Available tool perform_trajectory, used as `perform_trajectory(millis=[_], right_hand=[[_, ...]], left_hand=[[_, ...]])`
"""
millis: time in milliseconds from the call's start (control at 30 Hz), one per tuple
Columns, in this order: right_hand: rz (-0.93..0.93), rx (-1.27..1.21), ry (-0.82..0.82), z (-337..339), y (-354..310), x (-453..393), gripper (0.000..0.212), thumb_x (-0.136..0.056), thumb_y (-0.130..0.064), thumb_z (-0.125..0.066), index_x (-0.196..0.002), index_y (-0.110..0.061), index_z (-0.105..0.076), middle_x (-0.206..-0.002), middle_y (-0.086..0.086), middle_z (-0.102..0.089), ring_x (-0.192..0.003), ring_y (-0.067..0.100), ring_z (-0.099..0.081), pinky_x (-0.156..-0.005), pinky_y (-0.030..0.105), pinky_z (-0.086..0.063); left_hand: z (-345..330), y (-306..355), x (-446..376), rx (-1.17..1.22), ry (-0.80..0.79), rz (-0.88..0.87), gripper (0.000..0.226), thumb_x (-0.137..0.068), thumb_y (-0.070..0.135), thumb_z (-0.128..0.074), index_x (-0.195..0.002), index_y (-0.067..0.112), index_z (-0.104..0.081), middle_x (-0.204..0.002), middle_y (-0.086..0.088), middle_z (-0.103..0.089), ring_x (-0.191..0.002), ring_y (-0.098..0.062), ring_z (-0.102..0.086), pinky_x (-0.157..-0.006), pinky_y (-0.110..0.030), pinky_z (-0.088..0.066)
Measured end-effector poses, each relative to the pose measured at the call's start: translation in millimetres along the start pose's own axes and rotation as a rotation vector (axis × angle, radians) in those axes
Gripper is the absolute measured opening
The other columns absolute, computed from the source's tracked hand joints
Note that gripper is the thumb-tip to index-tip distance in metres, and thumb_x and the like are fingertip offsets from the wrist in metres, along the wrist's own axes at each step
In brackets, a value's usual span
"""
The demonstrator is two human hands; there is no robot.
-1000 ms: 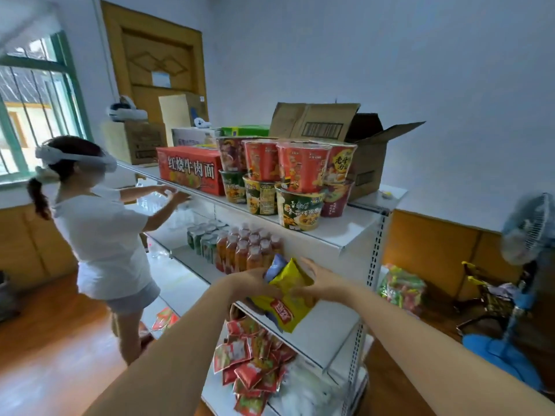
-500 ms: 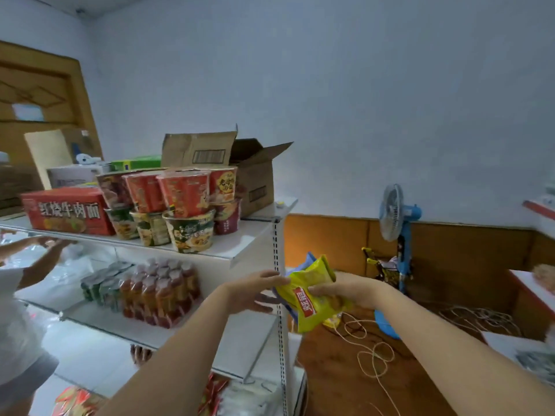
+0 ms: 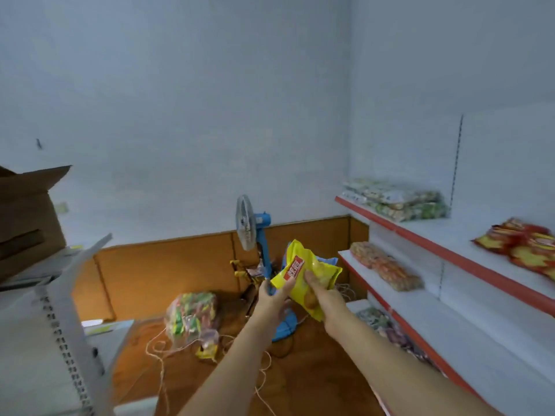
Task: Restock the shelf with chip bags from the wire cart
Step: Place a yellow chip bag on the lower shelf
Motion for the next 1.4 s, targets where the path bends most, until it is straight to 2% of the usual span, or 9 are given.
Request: perform_trajectory(millis=[233, 533, 733, 900, 1067, 1200, 1300, 1333, 1400], right_hand=[[0.015, -0.160, 0.161, 111.8, 9.2, -49.4, 0.092, -0.046, -0.076, -0.078, -0.123, -0.029, -0.061, -0.114, -0.003, -0.071, -0.103, 0.018, -0.068, -0.090, 0.039, -0.055], [-0.037, -0.040, 0.439, 250.6, 3.3, -105.1, 0.029, -0.088, -0.048, -0.062, -0.089, -0.020, -0.064, -0.082, -0.009, -0.067, -0.072, 0.004, -0.062, -0.058, 0.016, -0.044], [-0.076, 0.283, 0.811, 367.5, 15.0, -83.1, 0.105, -0.073, -0.060, -0.071, -0.152, -0.016, -0.018, -0.156, 0.004, -0.027, -0.141, 0.021, -0.033, -0.110, 0.034, -0.036], [-0.202, 0.277, 0.930, 442.6, 45.3, -34.3, 0.063, -0.084, -0.059, -0.060, -0.131, -0.018, -0.051, -0.130, -0.003, -0.058, -0.105, 0.013, -0.060, -0.082, 0.023, -0.053], [-0.265, 0.281, 1.098, 536.0, 90.8, -6.6, 0.067, -0.067, -0.070, -0.070, -0.115, -0.025, -0.063, -0.111, -0.011, -0.069, -0.108, 0.020, -0.065, -0.091, 0.032, -0.051], [-0.274, 0.302, 1.146, 607.1, 122.9, -4.0, 0.035, -0.077, -0.033, -0.079, -0.109, -0.031, -0.063, -0.108, -0.008, -0.070, -0.103, 0.016, -0.066, -0.092, 0.038, -0.053], [-0.286, 0.287, 1.164, 670.6, 155.1, -13.1, 0.042, -0.082, -0.021, -0.076, -0.117, -0.029, -0.053, -0.108, -0.005, -0.067, -0.098, 0.012, -0.064, -0.085, 0.030, -0.055], [-0.291, 0.286, 1.165, 689.3, 167.9, -16.2, 0.044, -0.080, -0.023, -0.077, -0.116, -0.028, -0.053, -0.109, -0.005, -0.066, -0.100, 0.013, -0.063, -0.086, 0.031, -0.055], [-0.361, 0.317, 1.230, 722.0, 197.8, -17.4, 0.059, -0.074, -0.039, -0.080, -0.122, -0.020, -0.053, -0.116, -0.002, -0.066, -0.106, 0.019, -0.063, -0.090, 0.037, -0.053]], left_hand=[[-125.3, -48.4, -81.0, 0.092, -0.031, -0.002, 0.080, -0.070, 0.043, -0.084, -0.130, 0.029, -0.035, -0.119, -0.002, -0.058, -0.111, -0.024, -0.061, -0.098, -0.045, -0.052], [-254.7, -95.7, -214.2, -0.142, -0.344, 0.012, 0.083, -0.078, 0.029, -0.080, -0.143, 0.023, -0.028, -0.129, -0.011, -0.055, -0.109, -0.030, -0.062, -0.094, -0.049, -0.053], [-367.4, -165.7, -229.1, -0.409, -0.761, 0.051, 0.084, -0.085, 0.009, -0.072, -0.149, 0.017, -0.017, -0.121, -0.015, -0.057, -0.092, -0.026, -0.061, -0.078, -0.037, -0.050], [-451.4, -249.5, -192.5, -0.581, -1.064, 0.201, 0.097, -0.077, 0.012, -0.081, -0.148, 0.019, -0.015, -0.122, -0.019, -0.059, -0.093, -0.027, -0.064, -0.072, -0.034, -0.054], [-515.4, -326.3, -162.6, -0.666, -1.243, 0.331, 0.090, -0.077, -0.005, -0.076, -0.145, 0.014, -0.020, -0.114, -0.015, -0.057, -0.093, -0.026, -0.062, -0.075, -0.034, -0.054], [-573.0, -410.2, -168.2, -0.719, -1.323, 0.344, 0.092, -0.065, -0.017, -0.076, -0.139, 0.008, -0.029, -0.106, -0.013, -0.057, -0.073, -0.016, -0.062, -0.057, -0.025, -0.055], [-619.7, -477.7, -164.7, -0.662, -1.349, 0.391, 0.069, -0.070, -0.030, -0.066, -0.105, 0.030, -0.066, -0.078, -0.003, -0.068, -0.056, -0.004, -0.065, -0.050, -0.018, -0.054], [-634.6, -496.3, -164.3, -0.651, -1.357, 0.372, 0.074, -0.073, -0.031, -0.062, -0.094, 0.039, -0.074, -0.076, 0.001, -0.073, -0.059, -0.001, -0.067, -0.057, -0.018, -0.056], [-648.5, -524.2, -170.5, -0.769, -1.314, 0.408, 0.076, -0.077, -0.009, -0.075, -0.137, 0.032, -0.053, -0.123, -0.011, -0.067, -0.103, -0.012, -0.065, -0.092, -0.030, -0.053]])
Point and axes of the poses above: each hand's wrist, its own x-axis away from the middle knuckle, its own z-axis out of the back of the hand, y = z × x, the point moved 6 cm from there along -x, towards the middle knuckle
